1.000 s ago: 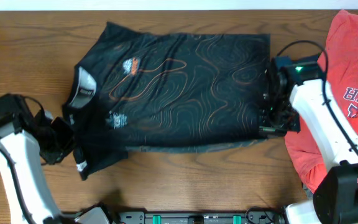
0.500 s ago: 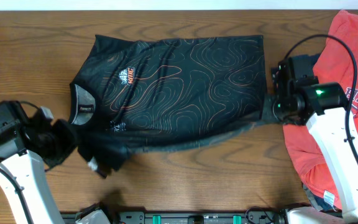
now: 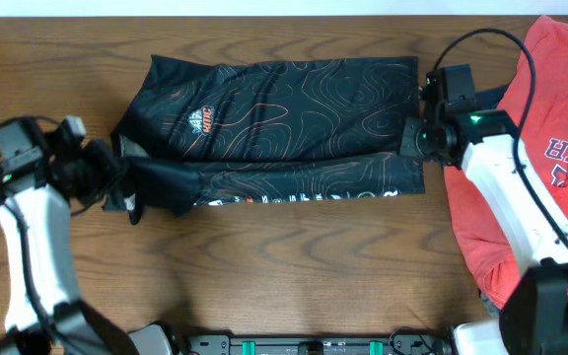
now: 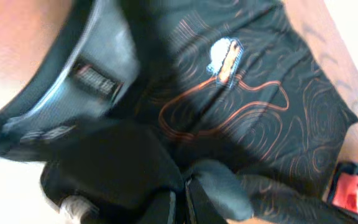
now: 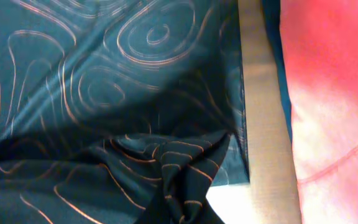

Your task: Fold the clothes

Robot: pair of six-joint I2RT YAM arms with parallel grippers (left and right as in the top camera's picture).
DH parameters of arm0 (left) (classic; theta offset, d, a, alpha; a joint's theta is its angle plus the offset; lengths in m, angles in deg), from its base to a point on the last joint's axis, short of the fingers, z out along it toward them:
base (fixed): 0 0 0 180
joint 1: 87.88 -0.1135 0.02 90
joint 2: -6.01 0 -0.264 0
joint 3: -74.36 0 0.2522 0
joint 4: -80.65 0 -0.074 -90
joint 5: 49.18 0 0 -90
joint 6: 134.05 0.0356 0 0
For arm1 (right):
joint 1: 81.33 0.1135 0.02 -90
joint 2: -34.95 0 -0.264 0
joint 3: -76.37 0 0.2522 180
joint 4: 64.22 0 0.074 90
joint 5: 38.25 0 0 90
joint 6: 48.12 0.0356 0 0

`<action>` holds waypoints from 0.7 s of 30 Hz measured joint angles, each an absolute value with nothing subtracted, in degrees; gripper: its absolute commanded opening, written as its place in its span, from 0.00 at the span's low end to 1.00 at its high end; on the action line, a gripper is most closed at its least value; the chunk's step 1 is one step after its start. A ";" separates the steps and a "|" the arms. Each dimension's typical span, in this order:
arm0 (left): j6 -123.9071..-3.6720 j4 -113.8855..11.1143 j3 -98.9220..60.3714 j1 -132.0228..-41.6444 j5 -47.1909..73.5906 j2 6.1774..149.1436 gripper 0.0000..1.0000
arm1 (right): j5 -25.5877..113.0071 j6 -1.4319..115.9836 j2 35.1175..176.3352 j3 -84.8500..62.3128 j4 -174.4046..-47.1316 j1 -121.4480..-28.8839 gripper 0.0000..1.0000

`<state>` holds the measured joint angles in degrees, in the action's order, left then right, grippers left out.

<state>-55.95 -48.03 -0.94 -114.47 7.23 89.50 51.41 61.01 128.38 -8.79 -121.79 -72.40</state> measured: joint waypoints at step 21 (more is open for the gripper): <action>-56.04 -61.71 -0.94 -109.12 10.60 98.28 0.77 | 58.95 60.77 135.72 -8.79 -112.99 -76.62 0.48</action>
<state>-56.04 -61.71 -0.94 -109.12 10.60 98.28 58.95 60.77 135.72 -8.79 -112.99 -76.62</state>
